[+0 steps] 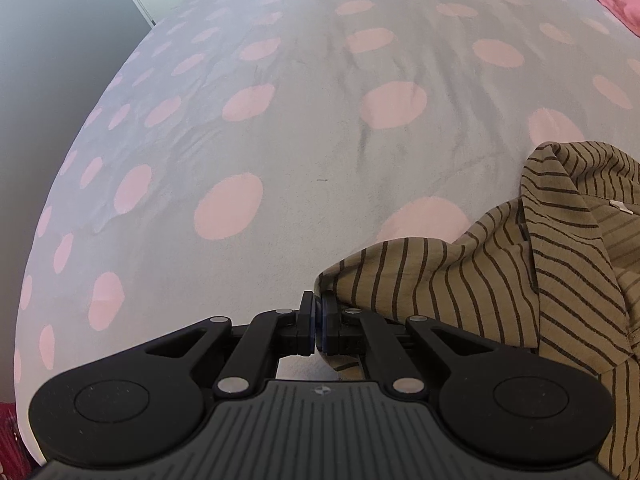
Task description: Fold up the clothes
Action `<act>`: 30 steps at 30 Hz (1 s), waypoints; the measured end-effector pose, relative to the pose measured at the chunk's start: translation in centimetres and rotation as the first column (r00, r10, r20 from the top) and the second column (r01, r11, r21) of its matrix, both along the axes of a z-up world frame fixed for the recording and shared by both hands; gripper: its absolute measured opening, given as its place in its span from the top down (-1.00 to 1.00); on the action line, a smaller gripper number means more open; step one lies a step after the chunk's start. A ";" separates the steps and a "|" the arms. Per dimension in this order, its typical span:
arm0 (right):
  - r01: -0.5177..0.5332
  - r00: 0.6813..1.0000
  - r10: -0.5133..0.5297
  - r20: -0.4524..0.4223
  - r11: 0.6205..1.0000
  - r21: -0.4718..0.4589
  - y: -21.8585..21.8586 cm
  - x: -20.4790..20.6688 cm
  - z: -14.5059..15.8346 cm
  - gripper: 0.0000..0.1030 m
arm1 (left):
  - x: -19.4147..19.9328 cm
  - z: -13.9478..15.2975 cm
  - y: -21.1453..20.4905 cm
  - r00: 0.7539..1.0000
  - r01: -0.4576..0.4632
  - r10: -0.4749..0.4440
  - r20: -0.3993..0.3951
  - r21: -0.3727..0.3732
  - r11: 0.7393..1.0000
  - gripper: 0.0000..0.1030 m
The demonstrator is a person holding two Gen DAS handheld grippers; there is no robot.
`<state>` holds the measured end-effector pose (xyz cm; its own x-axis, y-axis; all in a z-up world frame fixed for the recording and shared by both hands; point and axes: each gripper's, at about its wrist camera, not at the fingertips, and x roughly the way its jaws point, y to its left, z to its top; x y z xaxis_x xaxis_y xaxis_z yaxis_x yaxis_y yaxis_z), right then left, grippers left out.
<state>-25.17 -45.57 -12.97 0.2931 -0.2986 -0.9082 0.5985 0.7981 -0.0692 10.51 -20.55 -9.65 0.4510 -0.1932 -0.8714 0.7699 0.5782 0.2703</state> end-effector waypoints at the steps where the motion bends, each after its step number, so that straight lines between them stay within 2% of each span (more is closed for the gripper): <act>1: 0.004 1.000 -0.004 0.005 1.000 -0.004 0.0 0.0 0.3 0.77 | 0.0 0.1 -0.1 1.000 0.006 -0.006 0.000 -0.003 1.000 1.00; 3: 0.021 0.999 -0.020 0.030 1.000 -0.017 -0.1 -0.1 1.1 0.89 | -0.2 0.5 -0.1 1.000 0.014 -0.013 0.010 -0.016 1.000 1.00; 5: 0.044 0.997 -0.042 0.064 0.998 -0.034 -0.3 -0.2 2.1 0.92 | -0.4 1.1 -0.2 1.000 0.020 -0.019 0.025 -0.034 0.999 1.00; 10: 0.132 0.975 -0.105 0.195 0.983 -0.130 0.0 -1.1 6.4 0.94 | -0.6 4.3 0.0 0.998 0.007 0.001 0.058 -0.151 0.988 1.00; 17: 0.218 0.932 -0.108 0.347 0.930 -0.297 2.6 -1.9 13.2 0.96 | -1.5 10.0 2.0 0.990 0.004 0.038 0.138 -0.289 0.957 1.00; 22: 0.259 0.902 -0.062 0.427 0.869 -0.422 5.3 -3.7 19.1 0.96 | -2.2 14.9 4.2 0.978 0.002 0.080 0.191 -0.396 0.918 1.00; 27: 0.284 0.870 0.029 0.491 0.786 -0.550 8.8 -5.8 25.8 0.96 | -3.9 21.4 6.8 0.958 0.050 0.102 0.269 -0.505 0.861 1.00; 30: 0.306 0.842 0.084 0.532 0.738 -0.602 11.3 -7.0 29.7 0.97 | -5.4 25.5 8.3 0.939 0.084 0.127 0.319 -0.571 0.817 1.00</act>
